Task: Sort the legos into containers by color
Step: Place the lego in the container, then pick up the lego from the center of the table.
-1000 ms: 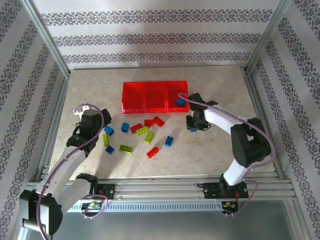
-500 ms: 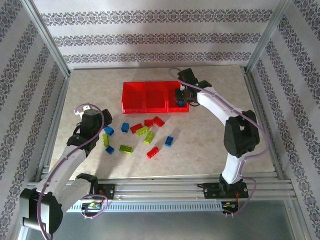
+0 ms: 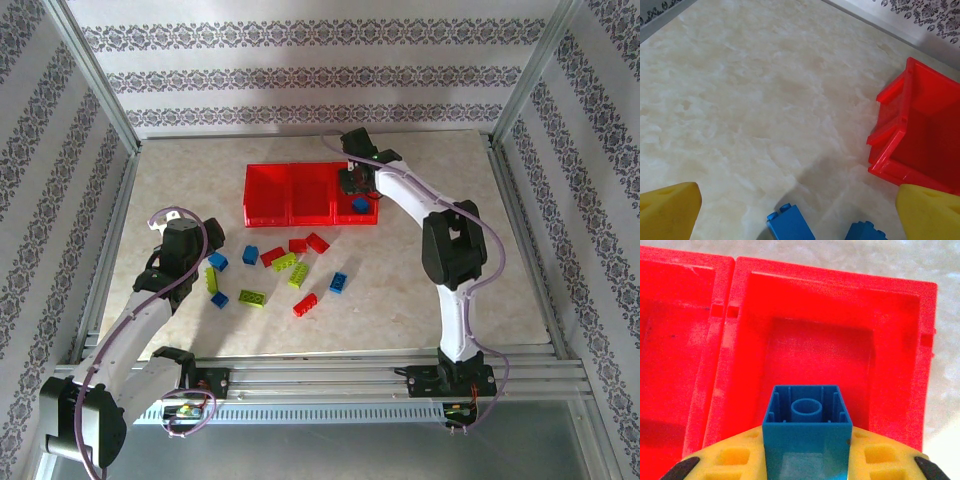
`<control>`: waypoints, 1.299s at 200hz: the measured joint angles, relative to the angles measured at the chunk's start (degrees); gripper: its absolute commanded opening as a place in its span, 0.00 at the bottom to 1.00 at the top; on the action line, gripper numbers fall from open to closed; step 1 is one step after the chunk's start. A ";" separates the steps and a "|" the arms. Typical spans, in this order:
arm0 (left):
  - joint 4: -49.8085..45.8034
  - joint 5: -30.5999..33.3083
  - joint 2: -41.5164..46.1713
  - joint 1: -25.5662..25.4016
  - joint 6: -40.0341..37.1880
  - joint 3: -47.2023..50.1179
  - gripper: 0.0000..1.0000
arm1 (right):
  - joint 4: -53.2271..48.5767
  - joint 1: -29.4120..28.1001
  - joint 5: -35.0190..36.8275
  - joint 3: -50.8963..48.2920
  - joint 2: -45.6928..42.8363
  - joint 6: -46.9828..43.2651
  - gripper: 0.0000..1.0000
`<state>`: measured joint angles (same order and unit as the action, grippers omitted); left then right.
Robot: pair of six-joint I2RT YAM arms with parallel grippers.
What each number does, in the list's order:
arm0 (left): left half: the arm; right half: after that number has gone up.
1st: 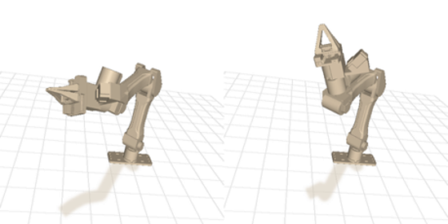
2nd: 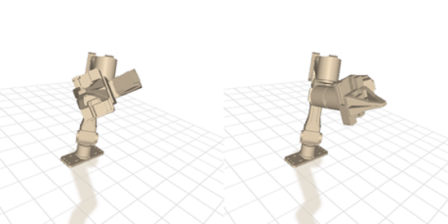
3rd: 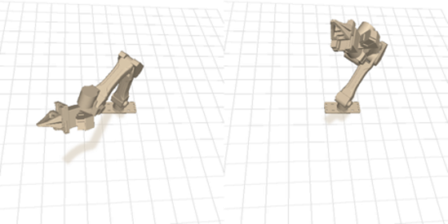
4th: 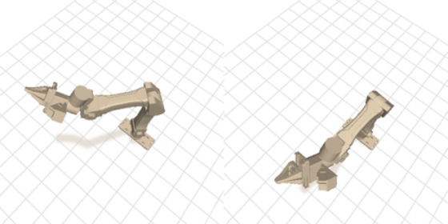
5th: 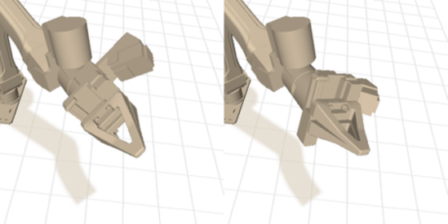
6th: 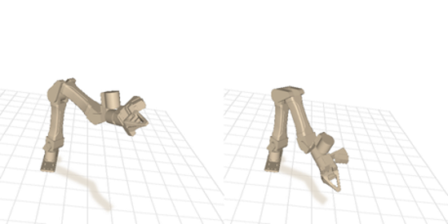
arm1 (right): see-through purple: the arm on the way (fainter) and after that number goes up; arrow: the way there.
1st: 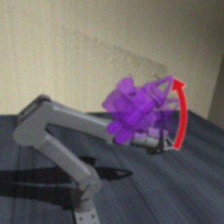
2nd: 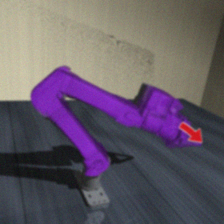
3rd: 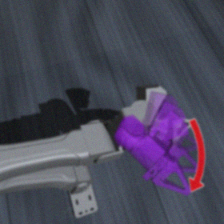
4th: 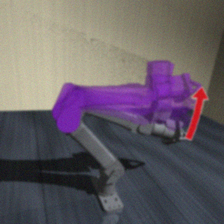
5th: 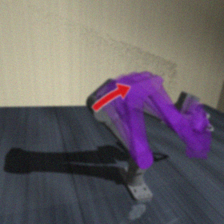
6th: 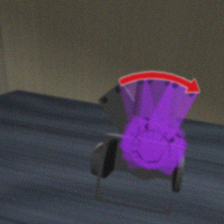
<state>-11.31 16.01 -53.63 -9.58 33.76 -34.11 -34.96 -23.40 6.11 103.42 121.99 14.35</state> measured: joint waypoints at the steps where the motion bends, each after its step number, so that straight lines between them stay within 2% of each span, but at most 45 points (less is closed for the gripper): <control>1: 0.00 -0.04 0.00 0.00 0.00 0.00 1.00 | -0.09 0.00 0.04 0.15 0.22 -0.04 0.28; 50: -0.02 -0.68 0.00 0.31 0.26 0.00 1.00 | -1.79 0.00 0.11 2.71 4.00 -1.07 0.34; 97: -0.09 -0.79 0.68 0.33 0.39 0.00 1.00 | -2.54 0.02 0.09 3.15 4.11 -1.27 0.43; 182: -0.59 -1.70 1.84 0.33 0.31 -0.13 1.00 | -2.58 0.02 0.09 2.91 3.91 -1.29 0.53; 260: -4.04 -3.08 -0.98 0.33 -1.03 -3.56 1.00 | -2.47 -0.52 0.17 -3.87 -5.62 -0.83 0.64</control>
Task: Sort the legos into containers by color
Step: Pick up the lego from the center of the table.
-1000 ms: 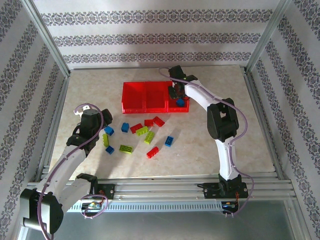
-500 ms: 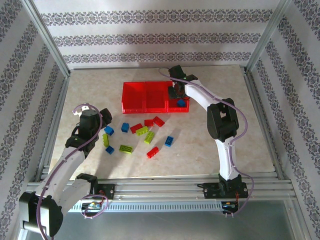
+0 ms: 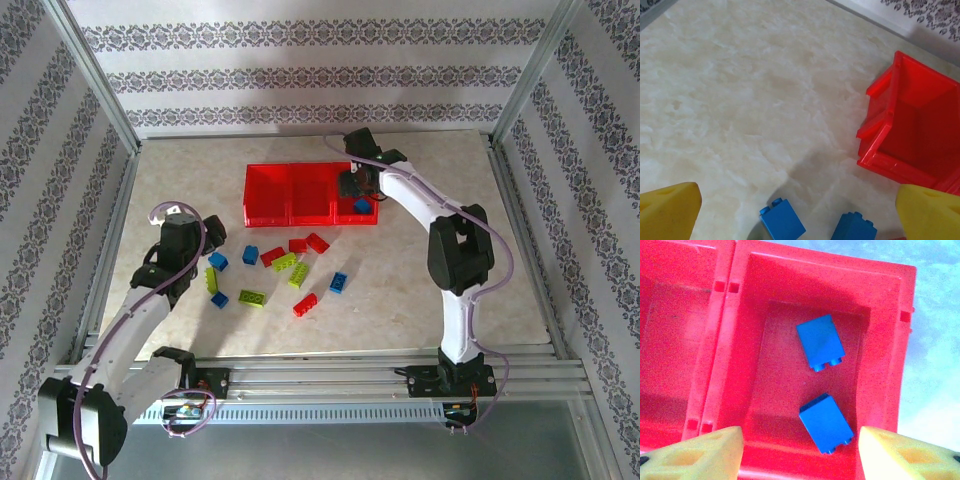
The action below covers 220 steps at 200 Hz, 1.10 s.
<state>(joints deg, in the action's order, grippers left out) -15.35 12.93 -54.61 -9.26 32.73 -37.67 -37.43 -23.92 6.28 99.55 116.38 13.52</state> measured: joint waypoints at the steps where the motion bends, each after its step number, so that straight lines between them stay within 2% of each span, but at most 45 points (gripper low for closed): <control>1: -0.02 -0.07 -0.04 0.00 0.00 0.00 1.00 | 0.02 0.00 -0.02 -0.09 -0.13 0.00 0.64; 34: -1.01 -1.53 -1.92 0.00 -0.46 -0.79 1.00 | 0.52 -1.92 0.72 -5.66 -5.90 0.79 0.75; 57: -1.77 -2.78 -4.00 0.00 -0.76 -1.81 1.00 | 1.11 -3.50 1.33 -10.60 -9.79 1.75 0.98; 175: -7.23 -5.70 -16.35 0.00 -0.28 -4.81 1.00 | 2.56 -9.57 4.94 -32.52 -26.49 10.62 0.98; 220: -7.17 -6.75 -17.77 0.00 0.37 -4.81 1.00 | 2.25 -14.88 5.05 -38.25 -27.93 15.76 0.98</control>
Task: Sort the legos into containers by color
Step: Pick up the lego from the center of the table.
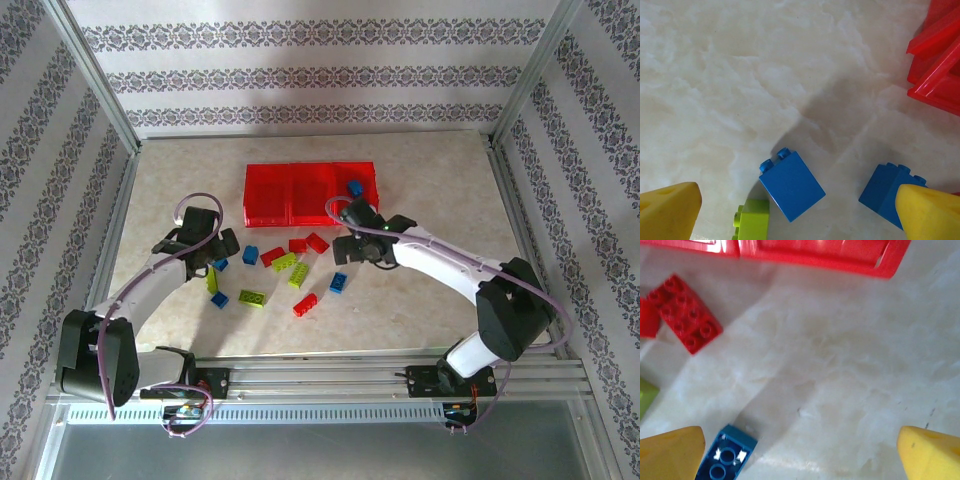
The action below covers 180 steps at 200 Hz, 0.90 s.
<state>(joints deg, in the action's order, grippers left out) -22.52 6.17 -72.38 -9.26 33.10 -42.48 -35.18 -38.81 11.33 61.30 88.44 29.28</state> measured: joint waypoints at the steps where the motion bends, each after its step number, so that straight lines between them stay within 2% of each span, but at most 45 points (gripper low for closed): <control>1: 0.00 0.00 -0.02 0.00 0.00 0.00 1.00 | -0.04 -0.09 0.00 -0.04 0.00 0.09 0.98; 44: 0.02 -1.25 -1.49 0.00 0.04 -0.15 1.00 | -0.37 -4.24 -0.24 -0.79 0.81 3.72 0.98; 84: 0.07 -1.68 -1.90 0.00 0.22 -0.15 1.00 | -0.02 -7.37 -1.86 -0.76 5.46 6.49 0.98; 180: 0.09 -1.66 -1.90 0.00 0.22 -0.15 1.00 | 2.78 -7.85 -5.84 -0.72 12.61 9.79 0.82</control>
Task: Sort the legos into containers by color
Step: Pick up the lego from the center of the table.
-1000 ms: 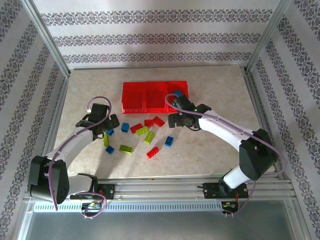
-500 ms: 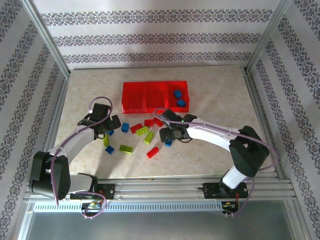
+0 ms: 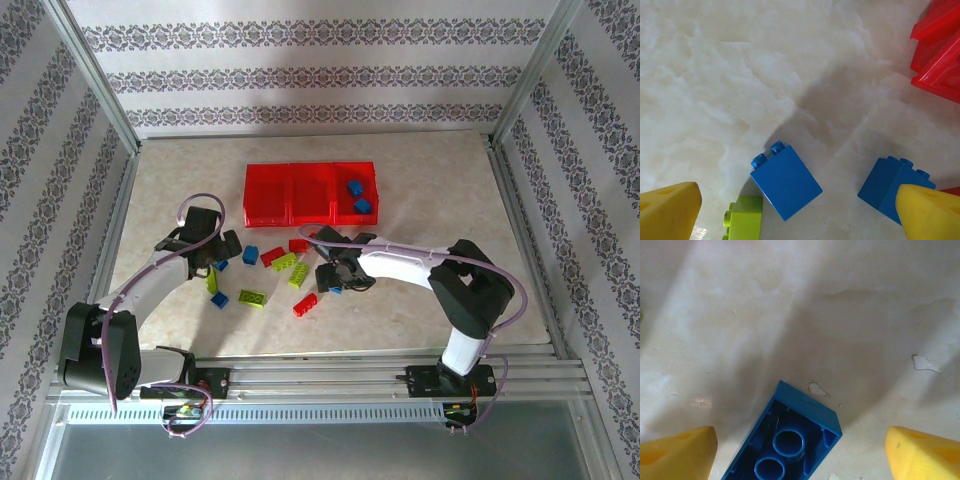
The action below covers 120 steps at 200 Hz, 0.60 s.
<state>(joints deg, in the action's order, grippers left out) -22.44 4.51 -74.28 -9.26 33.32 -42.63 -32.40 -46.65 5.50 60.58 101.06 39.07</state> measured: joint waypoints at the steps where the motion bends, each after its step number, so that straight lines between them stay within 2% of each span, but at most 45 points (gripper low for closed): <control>1: 0.00 0.00 0.00 0.00 0.00 0.00 1.00 | 0.00 0.00 0.00 0.00 0.04 0.02 0.81; 120: -1.66 0.39 2.89 -0.13 0.61 0.39 1.00 | 2.49 2.73 -2.14 -2.75 -1.14 1.42 0.26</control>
<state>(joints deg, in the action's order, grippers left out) -24.10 4.91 -71.40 -9.39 33.93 -42.24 -29.91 -43.92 3.36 57.82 99.92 40.49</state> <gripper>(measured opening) 0.997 0.309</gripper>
